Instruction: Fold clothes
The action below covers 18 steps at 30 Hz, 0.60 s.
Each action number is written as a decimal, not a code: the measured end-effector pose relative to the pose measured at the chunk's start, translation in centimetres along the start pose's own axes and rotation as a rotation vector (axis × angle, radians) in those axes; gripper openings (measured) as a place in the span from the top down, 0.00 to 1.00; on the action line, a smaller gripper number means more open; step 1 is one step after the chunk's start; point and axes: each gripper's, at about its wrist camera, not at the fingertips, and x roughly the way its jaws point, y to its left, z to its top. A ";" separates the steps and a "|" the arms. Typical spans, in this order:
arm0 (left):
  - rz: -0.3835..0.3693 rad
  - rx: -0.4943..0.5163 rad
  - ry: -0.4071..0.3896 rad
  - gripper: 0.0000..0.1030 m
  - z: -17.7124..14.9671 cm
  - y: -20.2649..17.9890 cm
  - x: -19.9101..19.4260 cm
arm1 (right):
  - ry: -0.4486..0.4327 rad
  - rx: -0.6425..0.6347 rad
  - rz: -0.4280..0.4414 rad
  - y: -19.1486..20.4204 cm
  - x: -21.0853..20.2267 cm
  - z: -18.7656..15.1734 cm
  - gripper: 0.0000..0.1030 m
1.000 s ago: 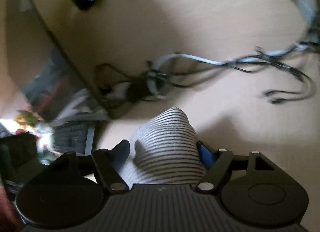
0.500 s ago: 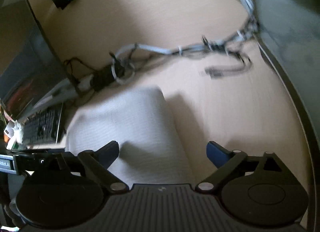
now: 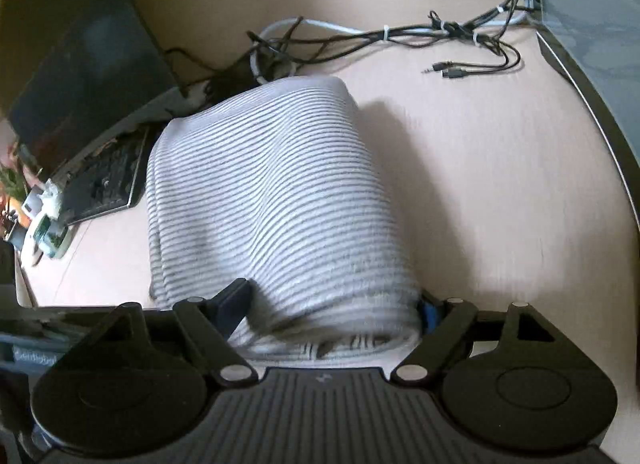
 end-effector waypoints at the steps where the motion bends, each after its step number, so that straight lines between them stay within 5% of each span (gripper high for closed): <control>1: 0.008 -0.003 -0.009 0.30 0.0 0.0 -0.6 | -0.002 -0.007 -0.001 0.1 -0.2 -0.4 0.20; 9: -0.077 0.008 -0.173 0.25 5.3 -0.2 -3.1 | -0.025 -0.026 -0.135 2.7 0.4 -1.1 0.20; 14: -0.077 0.042 -0.121 0.55 7.0 0.5 1.3 | -0.006 -0.016 -0.187 3.8 -1.6 0.0 0.21; 18: -0.111 0.053 -0.096 0.53 6.1 2.6 2.0 | -0.063 0.028 -0.176 4.2 -4.3 2.6 0.23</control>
